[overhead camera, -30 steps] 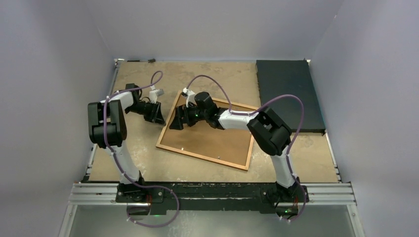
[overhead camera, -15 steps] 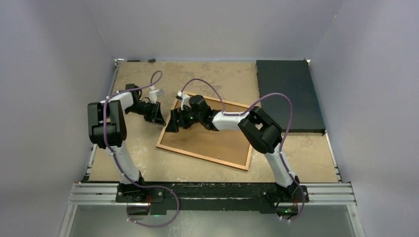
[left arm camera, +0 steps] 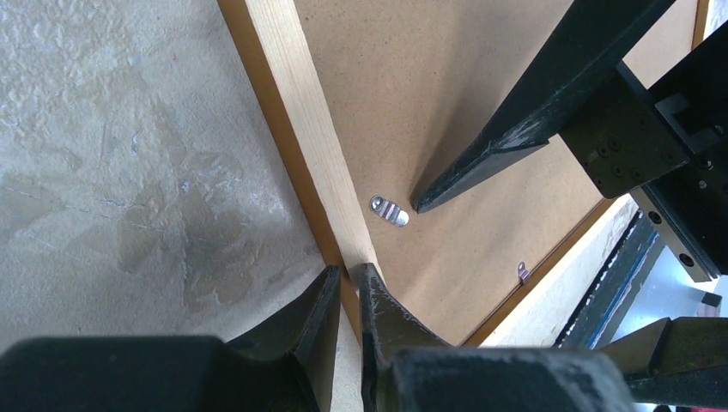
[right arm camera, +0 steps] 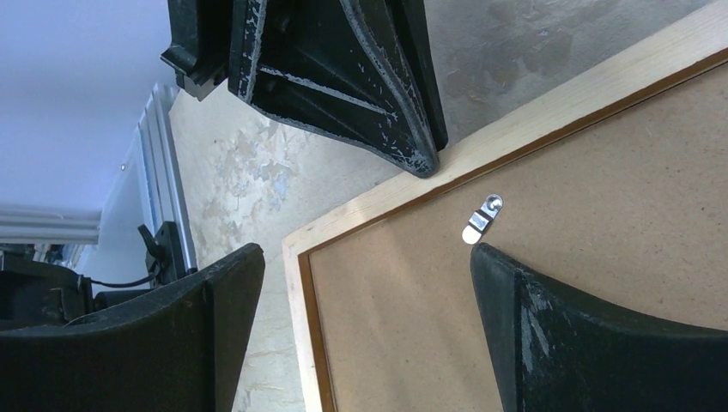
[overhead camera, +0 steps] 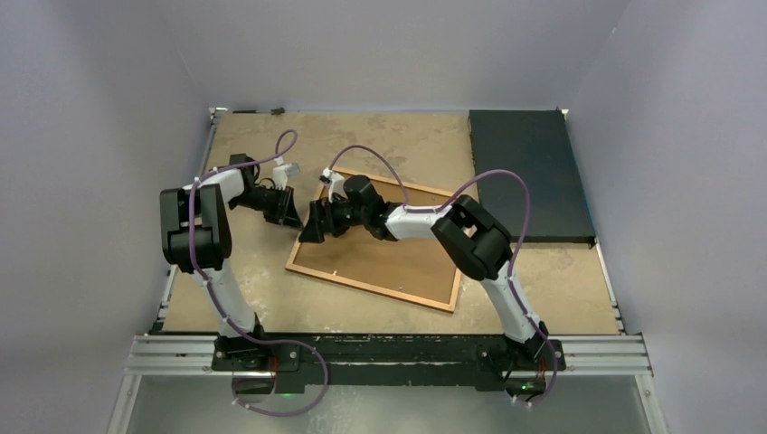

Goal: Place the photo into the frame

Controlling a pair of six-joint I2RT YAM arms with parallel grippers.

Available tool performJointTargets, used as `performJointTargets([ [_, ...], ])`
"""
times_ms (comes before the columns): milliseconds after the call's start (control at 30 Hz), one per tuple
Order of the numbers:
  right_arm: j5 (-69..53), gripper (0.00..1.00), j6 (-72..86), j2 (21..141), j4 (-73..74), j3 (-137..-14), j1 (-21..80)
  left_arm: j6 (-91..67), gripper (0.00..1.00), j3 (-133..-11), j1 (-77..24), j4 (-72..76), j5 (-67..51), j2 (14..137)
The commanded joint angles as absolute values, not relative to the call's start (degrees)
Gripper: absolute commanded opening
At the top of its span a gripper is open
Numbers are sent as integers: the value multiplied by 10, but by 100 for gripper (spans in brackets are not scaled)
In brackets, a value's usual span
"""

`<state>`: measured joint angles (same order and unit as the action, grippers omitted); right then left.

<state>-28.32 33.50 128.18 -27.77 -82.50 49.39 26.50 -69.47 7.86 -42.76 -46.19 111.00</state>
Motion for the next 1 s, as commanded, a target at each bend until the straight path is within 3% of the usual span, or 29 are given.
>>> performJointTargets([
  [0, -294, 92, 340, 1289, -290, -847, 499, 277, 11, -679, 75, -398, -425, 1109],
  [967, -290, 91, 363, 1314, -327, -855, 498, 277, 10, -673, 75, -398, -426, 1108],
])
